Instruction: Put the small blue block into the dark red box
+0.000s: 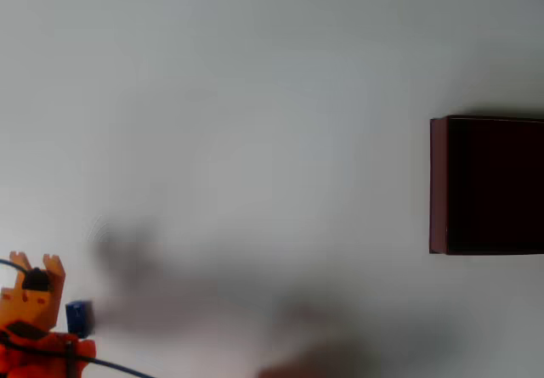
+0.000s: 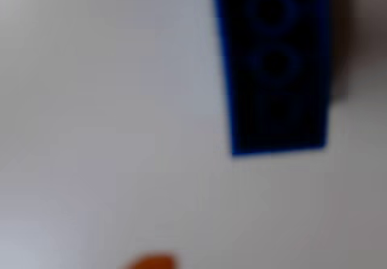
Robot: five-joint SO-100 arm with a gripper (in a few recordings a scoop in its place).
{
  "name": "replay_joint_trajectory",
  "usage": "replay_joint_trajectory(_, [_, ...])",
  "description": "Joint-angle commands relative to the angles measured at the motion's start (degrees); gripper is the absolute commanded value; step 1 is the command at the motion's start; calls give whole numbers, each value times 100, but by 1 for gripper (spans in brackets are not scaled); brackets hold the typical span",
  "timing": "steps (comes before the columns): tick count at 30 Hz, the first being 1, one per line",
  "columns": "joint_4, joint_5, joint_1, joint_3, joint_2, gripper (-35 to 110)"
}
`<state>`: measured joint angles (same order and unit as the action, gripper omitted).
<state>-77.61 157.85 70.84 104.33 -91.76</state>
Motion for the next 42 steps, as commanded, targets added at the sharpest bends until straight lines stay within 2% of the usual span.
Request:
replay_joint_trajectory(1, [97,44,18,141,-132,22])
replay_joint_trajectory(18, [747,202,62,826,-264,21])
replay_joint_trajectory(30, [791,536,185,659,-141,21])
replay_joint_trajectory(42, [861,448,149,396,176,21])
